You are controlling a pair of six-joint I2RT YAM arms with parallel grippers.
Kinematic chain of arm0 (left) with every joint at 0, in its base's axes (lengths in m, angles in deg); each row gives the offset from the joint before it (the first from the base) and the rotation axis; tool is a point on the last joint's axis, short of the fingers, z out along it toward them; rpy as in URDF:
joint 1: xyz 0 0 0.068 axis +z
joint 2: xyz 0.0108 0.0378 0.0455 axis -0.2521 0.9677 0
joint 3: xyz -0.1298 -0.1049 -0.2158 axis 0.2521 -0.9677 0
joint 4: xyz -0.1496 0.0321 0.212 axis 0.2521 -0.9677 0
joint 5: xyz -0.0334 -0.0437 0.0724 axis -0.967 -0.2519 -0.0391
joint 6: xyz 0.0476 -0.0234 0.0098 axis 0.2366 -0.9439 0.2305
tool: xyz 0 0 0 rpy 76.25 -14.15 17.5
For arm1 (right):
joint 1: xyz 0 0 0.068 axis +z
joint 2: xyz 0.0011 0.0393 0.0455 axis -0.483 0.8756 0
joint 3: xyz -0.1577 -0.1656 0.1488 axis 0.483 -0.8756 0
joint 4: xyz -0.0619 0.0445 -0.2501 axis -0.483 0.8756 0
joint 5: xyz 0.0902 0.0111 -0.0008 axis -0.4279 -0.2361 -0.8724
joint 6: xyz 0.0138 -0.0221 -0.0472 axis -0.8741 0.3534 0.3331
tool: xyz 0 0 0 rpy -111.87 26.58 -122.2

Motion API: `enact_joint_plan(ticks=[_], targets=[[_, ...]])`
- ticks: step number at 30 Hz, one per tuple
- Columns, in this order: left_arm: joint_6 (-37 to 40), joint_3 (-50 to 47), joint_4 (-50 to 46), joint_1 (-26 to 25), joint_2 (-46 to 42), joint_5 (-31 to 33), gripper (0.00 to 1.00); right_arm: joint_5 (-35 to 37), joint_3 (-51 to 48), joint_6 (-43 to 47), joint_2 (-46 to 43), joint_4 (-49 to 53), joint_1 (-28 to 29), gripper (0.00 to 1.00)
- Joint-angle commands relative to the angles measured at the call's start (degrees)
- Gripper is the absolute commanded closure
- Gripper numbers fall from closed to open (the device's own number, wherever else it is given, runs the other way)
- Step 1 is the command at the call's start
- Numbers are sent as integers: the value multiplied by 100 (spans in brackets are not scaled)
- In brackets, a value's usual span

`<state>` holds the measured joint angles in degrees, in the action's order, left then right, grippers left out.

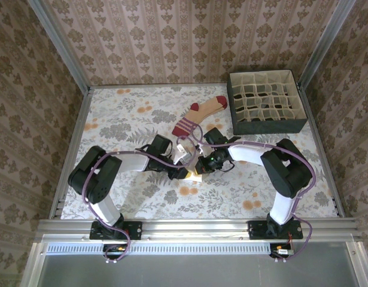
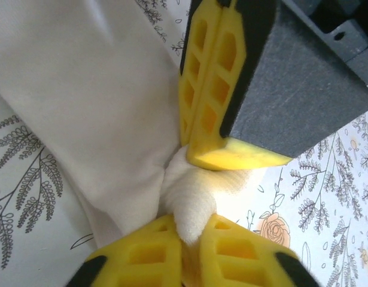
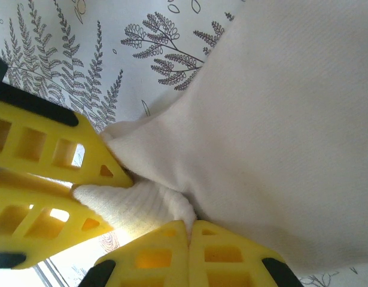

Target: Roll the socks

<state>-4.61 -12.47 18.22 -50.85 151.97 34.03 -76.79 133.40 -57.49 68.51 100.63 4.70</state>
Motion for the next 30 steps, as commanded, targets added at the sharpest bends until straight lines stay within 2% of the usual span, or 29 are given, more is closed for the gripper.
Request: enact_joint_plan(ticks=[1, 3, 8, 11, 13, 16, 20, 30], targets=[[175, -238, -229, 26, -159, 393, 79, 309, -138, -25, 371, 514, 8, 100], [430, -254, -246, -17, -436, 356, 74, 363, -72, 22, 452, 670, -9, 100], [1107, -418, -145, -66, -1340, 229, 72, 434, 21, 109, 560, 922, -73, 100], [1734, -720, 84, -164, -1925, 438, 68, 406, 45, 128, 598, 962, -107, 100], [2249, -993, 304, -341, -2276, 908, 60, 361, 76, 158, 634, 992, -111, 100], [2746, -1529, 1156, -578, -2617, 1484, 46, 297, 145, 219, 715, 1069, -124, 100], [2980, -1552, 1516, -652, -2456, 1782, 44, 193, 254, 341, 821, 1181, -150, 100], [2971, -1158, 1454, -671, -1445, 1631, 43, -15, 487, 703, 966, 1537, -177, 100]])
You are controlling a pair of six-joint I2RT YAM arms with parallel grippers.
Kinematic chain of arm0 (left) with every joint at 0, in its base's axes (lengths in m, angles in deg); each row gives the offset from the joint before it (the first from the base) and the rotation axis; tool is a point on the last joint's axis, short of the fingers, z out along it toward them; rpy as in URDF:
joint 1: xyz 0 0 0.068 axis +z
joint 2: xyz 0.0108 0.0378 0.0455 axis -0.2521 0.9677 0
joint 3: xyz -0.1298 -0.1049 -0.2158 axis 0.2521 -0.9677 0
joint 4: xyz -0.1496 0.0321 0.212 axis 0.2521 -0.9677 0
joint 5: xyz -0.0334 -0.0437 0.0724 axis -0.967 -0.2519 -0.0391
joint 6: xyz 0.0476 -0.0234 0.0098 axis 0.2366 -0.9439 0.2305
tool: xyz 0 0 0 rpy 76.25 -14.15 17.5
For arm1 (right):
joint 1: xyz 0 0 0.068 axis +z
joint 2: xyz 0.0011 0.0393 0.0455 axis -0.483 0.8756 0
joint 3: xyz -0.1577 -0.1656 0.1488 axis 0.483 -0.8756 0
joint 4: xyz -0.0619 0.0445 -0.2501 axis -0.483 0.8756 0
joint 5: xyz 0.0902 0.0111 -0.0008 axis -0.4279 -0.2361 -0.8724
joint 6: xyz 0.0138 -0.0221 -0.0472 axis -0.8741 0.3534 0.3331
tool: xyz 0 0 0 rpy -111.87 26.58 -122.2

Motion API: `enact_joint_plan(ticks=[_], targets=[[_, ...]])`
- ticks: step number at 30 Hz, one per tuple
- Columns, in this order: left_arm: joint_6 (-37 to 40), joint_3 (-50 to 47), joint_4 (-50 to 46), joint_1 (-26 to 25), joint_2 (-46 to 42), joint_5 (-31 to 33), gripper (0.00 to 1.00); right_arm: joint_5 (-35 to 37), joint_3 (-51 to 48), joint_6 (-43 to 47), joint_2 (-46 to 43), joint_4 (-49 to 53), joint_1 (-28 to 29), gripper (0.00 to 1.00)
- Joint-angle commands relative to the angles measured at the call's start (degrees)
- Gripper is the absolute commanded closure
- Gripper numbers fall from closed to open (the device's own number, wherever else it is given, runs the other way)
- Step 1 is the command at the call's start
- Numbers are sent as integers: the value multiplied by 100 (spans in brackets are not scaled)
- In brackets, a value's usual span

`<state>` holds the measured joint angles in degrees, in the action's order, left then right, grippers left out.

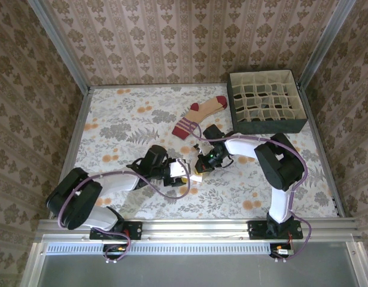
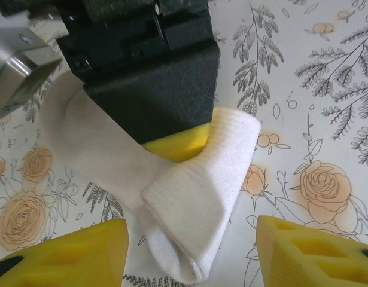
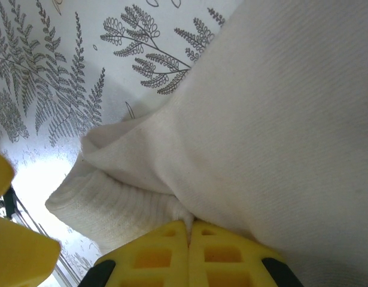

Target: Roll the socks

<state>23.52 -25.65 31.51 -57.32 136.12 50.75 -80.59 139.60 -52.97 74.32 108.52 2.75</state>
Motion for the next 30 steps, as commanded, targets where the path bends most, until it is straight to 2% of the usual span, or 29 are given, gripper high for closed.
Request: enact_joint_plan(ticks=[1, 9, 11, 13, 16, 18, 20, 22, 24, 30], targets=[[158, 202, 93, -25, 227, -53, 43, 336, -107, 279, 414, 766, 18, 100], [-78, 429, 116, -25, 859, -165, 44, 171, 41, 442, 457, 876, 18, 100], [-184, 445, 216, -26, 970, -216, 47, 124, 57, 490, 477, 907, 18, 100], [-295, 518, 153, -20, 1036, -323, 59, 113, 69, 527, 474, 944, 18, 100], [-463, 676, -222, -12, 1115, -501, 87, 130, 57, 567, 419, 967, 18, 100], [-579, 711, -437, -18, 1147, -546, 100, 214, 20, 549, 308, 911, 18, 99], [-745, 605, -432, -25, 1094, -512, 100, 386, -65, 436, 93, 776, 18, 90], [-954, 468, -372, -18, 1038, -467, 100, 528, -168, 313, -189, 575, 5, 75], [-1119, 453, -468, -26, 1050, -491, 100, 588, -256, 165, -453, 367, -13, 66], [-1633, 733, -997, -26, 1346, -648, 100, 807, -555, -269, -1121, -272, -44, 60]])
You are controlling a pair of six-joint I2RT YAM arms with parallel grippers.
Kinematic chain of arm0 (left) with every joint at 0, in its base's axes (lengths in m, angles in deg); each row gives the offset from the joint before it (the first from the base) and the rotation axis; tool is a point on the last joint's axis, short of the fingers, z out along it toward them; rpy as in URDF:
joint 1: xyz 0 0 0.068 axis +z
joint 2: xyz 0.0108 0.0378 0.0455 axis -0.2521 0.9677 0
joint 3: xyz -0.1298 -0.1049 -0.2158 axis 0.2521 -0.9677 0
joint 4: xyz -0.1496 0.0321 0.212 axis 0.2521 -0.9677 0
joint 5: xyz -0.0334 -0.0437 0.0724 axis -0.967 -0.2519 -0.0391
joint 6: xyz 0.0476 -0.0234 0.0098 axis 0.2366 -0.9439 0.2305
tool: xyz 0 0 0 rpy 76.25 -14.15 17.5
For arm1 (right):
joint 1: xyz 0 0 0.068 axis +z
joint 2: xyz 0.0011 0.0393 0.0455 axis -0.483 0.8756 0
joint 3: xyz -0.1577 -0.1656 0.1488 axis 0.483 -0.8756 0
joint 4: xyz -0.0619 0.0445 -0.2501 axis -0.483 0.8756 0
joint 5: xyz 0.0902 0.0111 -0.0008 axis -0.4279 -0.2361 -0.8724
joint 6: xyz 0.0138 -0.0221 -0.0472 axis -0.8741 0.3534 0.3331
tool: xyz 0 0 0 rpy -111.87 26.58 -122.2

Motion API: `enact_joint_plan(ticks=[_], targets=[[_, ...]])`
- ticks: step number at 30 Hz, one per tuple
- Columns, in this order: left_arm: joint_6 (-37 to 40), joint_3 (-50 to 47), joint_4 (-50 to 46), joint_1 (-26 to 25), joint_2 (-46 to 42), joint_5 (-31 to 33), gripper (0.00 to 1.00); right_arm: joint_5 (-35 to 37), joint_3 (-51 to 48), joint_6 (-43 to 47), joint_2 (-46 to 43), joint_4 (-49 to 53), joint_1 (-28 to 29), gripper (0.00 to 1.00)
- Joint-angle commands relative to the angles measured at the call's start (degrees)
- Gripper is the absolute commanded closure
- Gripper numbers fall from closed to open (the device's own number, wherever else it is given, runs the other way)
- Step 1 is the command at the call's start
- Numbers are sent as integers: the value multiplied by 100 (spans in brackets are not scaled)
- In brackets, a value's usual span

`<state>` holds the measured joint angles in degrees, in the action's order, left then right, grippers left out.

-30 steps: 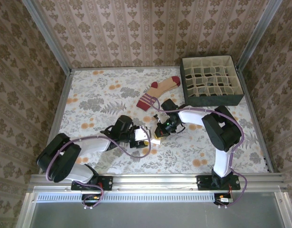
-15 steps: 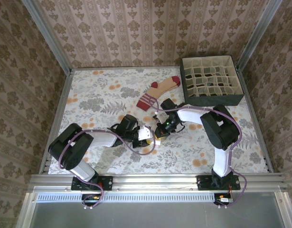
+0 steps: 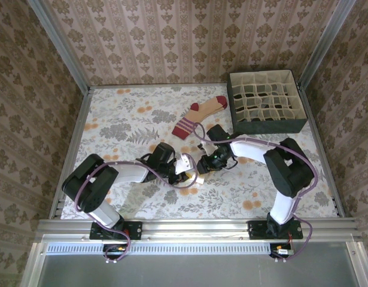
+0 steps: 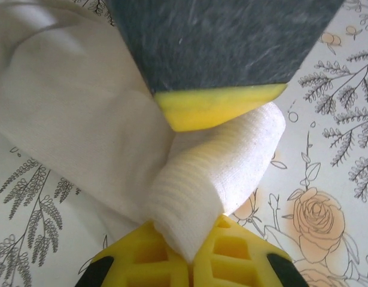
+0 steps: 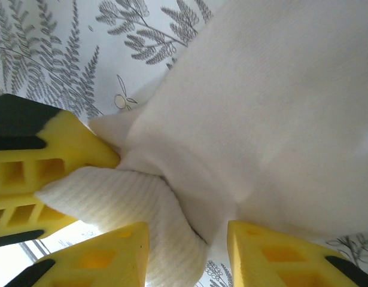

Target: Roll the socks

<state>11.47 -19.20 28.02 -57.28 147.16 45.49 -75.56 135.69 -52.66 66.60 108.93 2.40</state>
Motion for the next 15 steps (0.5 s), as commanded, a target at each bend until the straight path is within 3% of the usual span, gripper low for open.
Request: enact_joint_plan(ticks=[1, 6, 15], targets=[[-509, 124, -680, -30, 281, -149, 100, 305, -274, -410, -456, -468, -9, 60], [-818, 355, -912, -17, 501, -309, 100, 243, -765, -746, -814, -1001, 37, 59], [-1122, 813, -1353, -20, 930, -486, 100, 506, -920, -707, -683, -804, 340, 57]])
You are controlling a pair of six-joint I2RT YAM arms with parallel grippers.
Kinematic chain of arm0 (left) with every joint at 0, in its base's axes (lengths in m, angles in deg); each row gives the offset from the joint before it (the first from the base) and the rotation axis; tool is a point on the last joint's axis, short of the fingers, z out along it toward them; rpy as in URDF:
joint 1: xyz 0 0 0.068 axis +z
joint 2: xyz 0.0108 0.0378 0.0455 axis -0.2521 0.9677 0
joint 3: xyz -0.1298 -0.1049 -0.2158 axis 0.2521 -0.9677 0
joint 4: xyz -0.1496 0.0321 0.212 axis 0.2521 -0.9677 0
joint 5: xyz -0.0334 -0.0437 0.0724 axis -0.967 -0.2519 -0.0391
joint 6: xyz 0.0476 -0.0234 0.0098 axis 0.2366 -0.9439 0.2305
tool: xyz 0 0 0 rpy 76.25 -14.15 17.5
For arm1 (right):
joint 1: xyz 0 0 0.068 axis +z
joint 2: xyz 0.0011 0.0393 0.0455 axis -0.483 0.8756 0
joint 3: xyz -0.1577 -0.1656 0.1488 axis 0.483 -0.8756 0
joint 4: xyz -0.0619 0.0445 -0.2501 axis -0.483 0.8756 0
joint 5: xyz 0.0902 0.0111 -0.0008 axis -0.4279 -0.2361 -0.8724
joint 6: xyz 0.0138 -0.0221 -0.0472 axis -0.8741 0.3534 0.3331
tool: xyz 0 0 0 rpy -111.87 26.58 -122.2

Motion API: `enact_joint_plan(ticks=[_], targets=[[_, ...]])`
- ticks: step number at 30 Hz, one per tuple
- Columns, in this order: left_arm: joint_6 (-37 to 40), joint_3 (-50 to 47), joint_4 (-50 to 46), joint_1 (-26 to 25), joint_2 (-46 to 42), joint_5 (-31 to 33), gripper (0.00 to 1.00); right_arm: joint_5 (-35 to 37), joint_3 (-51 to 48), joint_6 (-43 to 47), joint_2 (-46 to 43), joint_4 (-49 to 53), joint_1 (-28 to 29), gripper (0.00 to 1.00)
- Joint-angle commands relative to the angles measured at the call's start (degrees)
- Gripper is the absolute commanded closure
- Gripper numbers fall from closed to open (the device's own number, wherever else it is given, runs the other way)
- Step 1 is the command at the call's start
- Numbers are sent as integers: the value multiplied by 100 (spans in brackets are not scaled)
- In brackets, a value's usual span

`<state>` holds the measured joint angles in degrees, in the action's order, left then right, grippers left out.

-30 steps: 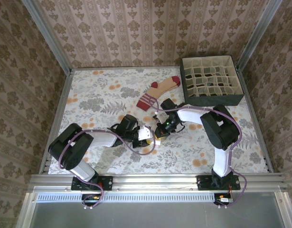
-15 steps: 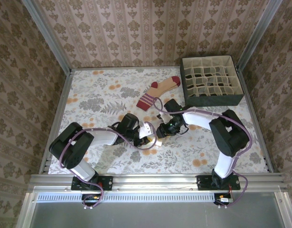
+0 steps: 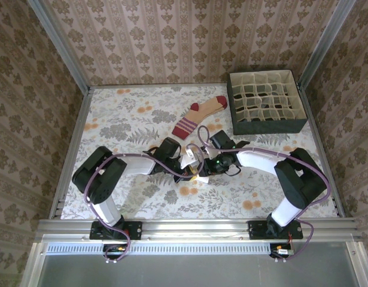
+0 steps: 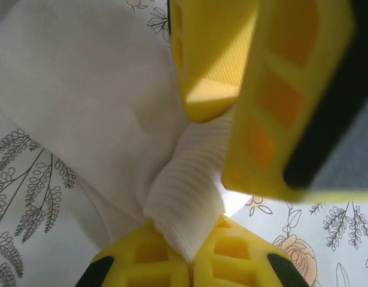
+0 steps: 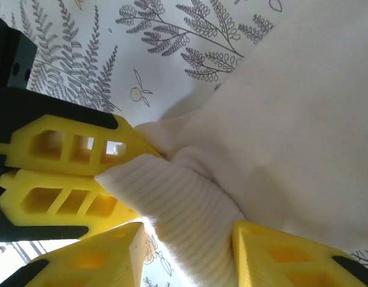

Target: Roll the socks

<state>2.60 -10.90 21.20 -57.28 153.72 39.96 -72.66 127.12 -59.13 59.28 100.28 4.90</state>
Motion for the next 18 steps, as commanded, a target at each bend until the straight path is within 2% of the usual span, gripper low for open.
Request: enact_joint_plan(ticks=[1, 10, 14, 18], targets=[[-256, -18, -659, -21, 288, 67, 100, 284, -59, -61, 61, 112, 106, 57], [-343, -105, -580, -17, 282, 144, 100, 1315, 121, -81, 252, 801, 234, 59], [-236, -246, -373, -16, 106, 180, 99, 1499, 200, -128, 457, 951, 252, 70], [91, -575, 17, -21, -353, 300, 84, 1483, 265, -70, 623, 1013, 252, 85]])
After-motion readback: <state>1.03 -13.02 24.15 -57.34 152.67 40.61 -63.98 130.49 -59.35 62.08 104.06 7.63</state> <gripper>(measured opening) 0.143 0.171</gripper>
